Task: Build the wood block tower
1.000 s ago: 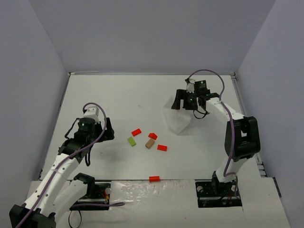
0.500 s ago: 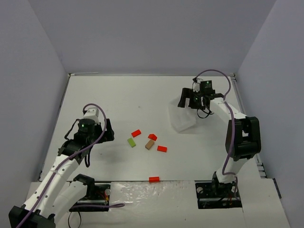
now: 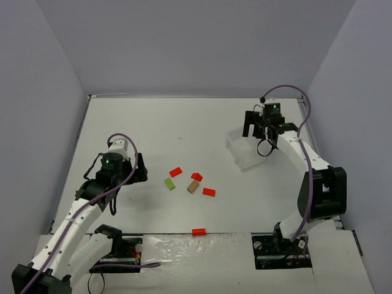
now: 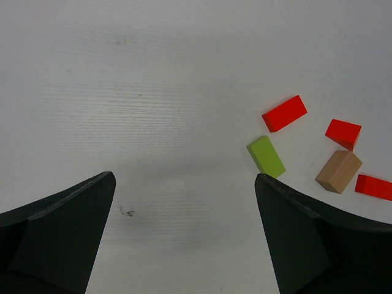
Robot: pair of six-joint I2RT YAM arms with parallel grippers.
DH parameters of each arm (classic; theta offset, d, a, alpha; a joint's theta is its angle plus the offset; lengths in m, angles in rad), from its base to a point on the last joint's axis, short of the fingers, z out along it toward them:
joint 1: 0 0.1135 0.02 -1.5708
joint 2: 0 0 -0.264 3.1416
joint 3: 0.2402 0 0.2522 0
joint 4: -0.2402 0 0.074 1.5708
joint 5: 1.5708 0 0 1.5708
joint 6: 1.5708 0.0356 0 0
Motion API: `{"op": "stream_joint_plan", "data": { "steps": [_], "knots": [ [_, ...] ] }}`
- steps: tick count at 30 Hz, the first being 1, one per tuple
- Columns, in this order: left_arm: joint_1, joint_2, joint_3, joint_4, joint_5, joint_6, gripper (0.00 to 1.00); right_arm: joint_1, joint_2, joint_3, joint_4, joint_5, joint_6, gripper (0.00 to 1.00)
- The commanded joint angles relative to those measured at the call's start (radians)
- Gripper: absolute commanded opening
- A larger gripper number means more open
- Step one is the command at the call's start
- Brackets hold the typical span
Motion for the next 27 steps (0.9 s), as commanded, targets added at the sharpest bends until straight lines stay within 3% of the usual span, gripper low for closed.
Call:
{"op": "stream_joint_plan", "data": {
  "steps": [1, 4, 7, 12, 15, 17, 25, 27],
  "knots": [
    [-0.006, 0.011, 0.006, 0.064, 0.014, 0.009, 0.97, -0.001, -0.007, -0.032, 0.012, 0.116, 0.005, 0.93],
    [-0.006, 0.012, 0.007, 0.062, 0.014, 0.010, 0.97, -0.001, 0.051, -0.014, 0.012, 0.134, 0.008, 0.91],
    [-0.007, 0.009, 0.007, 0.061, 0.014, 0.012, 0.97, -0.002, 0.106, 0.008, 0.020, 0.139, 0.011, 0.80],
    [-0.006, -0.001, 0.009, 0.056, 0.012, 0.012, 0.97, -0.009, 0.169, 0.055, 0.046, 0.160, 0.023, 0.33],
    [-0.006, -0.006, 0.009, 0.056, 0.010, 0.012, 0.97, -0.023, 0.215, 0.109, 0.056, 0.166, 0.039, 0.10],
    [-0.007, -0.005, 0.008, 0.055, 0.011, 0.012, 0.97, -0.041, 0.244, 0.149, 0.063, 0.166, 0.047, 0.01],
    [-0.012, 0.007, 0.006, 0.065, 0.014, 0.012, 0.97, -0.105, 0.431, 0.423, 0.066, 0.196, 0.099, 0.00],
    [-0.015, 0.009, 0.006, 0.065, 0.039, 0.006, 0.97, -0.124, 0.469, 0.471, 0.064, 0.194, 0.122, 0.06]
  ]
}}
